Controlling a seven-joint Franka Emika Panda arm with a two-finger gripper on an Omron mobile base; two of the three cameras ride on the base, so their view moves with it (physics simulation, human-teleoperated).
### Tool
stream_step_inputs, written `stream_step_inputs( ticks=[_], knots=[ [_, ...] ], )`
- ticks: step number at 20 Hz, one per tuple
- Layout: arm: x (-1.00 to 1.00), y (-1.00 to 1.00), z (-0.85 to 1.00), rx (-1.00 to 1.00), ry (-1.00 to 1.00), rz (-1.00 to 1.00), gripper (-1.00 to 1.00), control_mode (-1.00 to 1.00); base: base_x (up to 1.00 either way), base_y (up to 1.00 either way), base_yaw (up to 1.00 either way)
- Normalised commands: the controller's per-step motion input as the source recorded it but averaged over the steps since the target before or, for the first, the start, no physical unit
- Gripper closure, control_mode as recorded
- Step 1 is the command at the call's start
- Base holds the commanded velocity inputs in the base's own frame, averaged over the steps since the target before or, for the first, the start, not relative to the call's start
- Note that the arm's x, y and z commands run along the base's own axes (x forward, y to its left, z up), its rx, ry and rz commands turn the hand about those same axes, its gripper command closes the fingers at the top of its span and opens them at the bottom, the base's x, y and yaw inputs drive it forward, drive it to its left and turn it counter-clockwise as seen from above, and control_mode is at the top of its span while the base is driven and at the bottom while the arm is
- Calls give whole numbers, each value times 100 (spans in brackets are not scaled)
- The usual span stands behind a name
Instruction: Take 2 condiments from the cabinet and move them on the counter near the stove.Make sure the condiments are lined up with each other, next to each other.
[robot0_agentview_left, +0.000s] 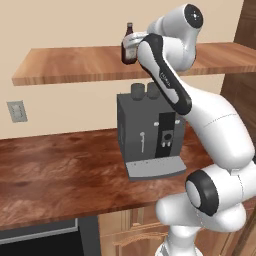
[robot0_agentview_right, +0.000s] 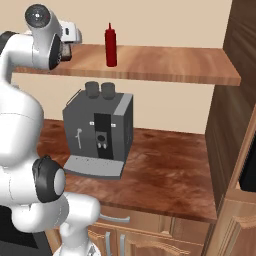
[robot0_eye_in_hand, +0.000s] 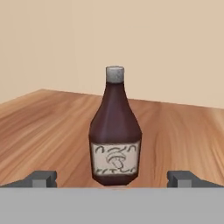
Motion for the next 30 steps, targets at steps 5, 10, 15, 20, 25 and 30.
stream_step_inputs(
  ticks=[5,10,15,20,25,30],
  knots=[
    [11,1,9,0,0,0,-100,-100,0,0,0],
    [16,4,10,0,0,0,-100,-100,0,0,0],
    [19,9,5,0,0,0,-100,-100,0,0,0],
    [17,8,3,0,0,0,-100,-100,0,0,0],
    [18,6,1,0,0,0,-100,-100,0,0,0],
    [19,5,0,0,0,0,-100,-100,0,0,0]
  ],
)
